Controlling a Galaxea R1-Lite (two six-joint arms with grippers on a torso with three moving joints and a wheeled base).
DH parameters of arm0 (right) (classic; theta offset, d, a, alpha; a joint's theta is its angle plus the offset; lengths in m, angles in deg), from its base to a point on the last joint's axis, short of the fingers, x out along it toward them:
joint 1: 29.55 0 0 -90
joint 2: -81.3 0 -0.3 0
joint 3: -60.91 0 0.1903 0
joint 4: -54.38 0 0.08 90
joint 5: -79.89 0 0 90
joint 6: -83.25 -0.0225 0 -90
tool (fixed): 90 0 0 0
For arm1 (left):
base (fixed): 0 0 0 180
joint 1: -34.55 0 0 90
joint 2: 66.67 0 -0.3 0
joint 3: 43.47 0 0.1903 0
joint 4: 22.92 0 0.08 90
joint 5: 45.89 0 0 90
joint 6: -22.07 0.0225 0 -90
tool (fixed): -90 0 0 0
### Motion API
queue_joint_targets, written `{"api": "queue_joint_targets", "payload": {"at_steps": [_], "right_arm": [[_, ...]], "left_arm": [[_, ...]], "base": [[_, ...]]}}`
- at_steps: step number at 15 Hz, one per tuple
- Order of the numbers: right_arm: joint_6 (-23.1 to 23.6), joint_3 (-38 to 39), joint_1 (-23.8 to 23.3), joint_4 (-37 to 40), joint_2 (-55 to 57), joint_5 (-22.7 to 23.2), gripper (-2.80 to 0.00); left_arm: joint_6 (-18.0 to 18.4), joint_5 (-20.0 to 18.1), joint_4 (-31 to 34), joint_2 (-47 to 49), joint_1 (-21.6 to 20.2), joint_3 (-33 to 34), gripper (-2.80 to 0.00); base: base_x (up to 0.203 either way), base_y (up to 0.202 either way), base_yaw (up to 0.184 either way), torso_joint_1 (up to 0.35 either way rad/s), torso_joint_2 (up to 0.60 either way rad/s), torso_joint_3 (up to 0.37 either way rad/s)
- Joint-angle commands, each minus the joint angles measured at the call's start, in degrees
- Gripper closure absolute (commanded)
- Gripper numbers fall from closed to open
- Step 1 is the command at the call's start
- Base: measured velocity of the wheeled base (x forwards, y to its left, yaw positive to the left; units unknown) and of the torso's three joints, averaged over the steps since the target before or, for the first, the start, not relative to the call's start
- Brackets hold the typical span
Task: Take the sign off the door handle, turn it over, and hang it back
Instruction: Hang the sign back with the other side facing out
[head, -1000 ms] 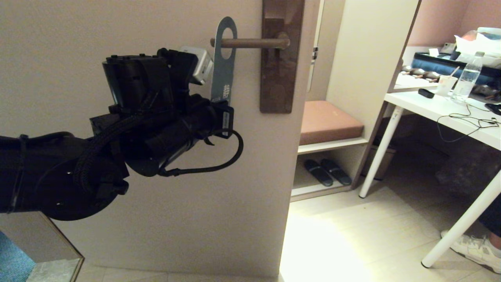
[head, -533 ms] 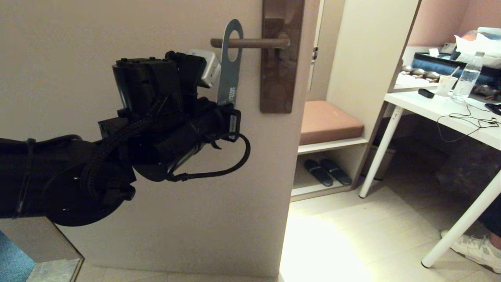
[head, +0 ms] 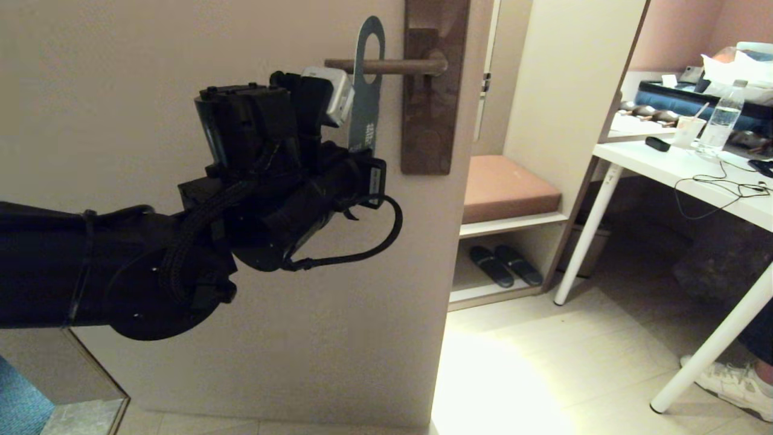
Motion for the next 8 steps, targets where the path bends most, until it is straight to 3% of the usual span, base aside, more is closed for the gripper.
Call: {"api": "queue_joint_targets", "payload": {"at_steps": [1, 8], "right_arm": [[0.0, 0.0, -0.1, 0.0, 0.0, 0.0, 0.00], [0.0, 0.0, 0.0, 0.0, 0.0, 0.0, 0.00]], "left_arm": [[0.0, 0.3, -0.3, 1.3, 0.3, -0.9, 0.00], [-0.1, 2.0, -0.4, 2.2, 2.7, -0.9, 0.00]], "base": [[0.000, 0.000, 0.000, 0.000, 0.00, 0.000], [0.000, 0.000, 0.000, 0.000, 0.00, 0.000]]}}
